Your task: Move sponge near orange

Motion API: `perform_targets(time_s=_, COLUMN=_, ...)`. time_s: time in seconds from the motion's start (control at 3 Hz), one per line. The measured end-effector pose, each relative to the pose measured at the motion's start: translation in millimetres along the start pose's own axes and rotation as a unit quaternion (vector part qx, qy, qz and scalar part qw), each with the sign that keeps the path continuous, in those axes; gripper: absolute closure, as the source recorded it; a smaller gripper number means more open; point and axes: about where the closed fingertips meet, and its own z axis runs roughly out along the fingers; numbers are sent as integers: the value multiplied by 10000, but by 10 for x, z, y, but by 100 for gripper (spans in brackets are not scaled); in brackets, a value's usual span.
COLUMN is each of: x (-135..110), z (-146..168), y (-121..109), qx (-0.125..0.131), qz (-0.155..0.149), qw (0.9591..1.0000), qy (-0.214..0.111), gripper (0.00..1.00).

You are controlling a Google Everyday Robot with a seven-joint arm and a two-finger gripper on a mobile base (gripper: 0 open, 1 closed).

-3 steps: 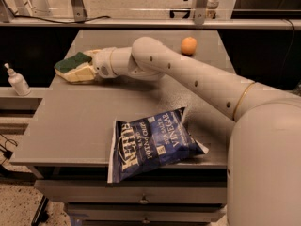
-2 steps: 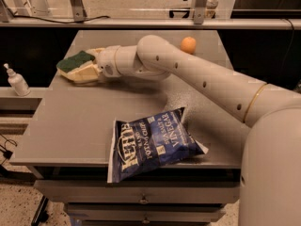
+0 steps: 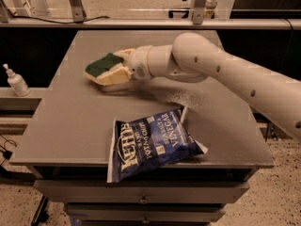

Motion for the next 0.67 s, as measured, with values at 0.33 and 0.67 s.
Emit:
perform_targets(time_s=0.33, x=280, z=-683, y=-71, qx=301, qz=58, qw=9988, qy=394, gripper=100)
perform_targets(time_s=0.67, x=391, z=-1320, y=-185, qx=668, qz=12, qw=9953, qy=703, gripper=100)
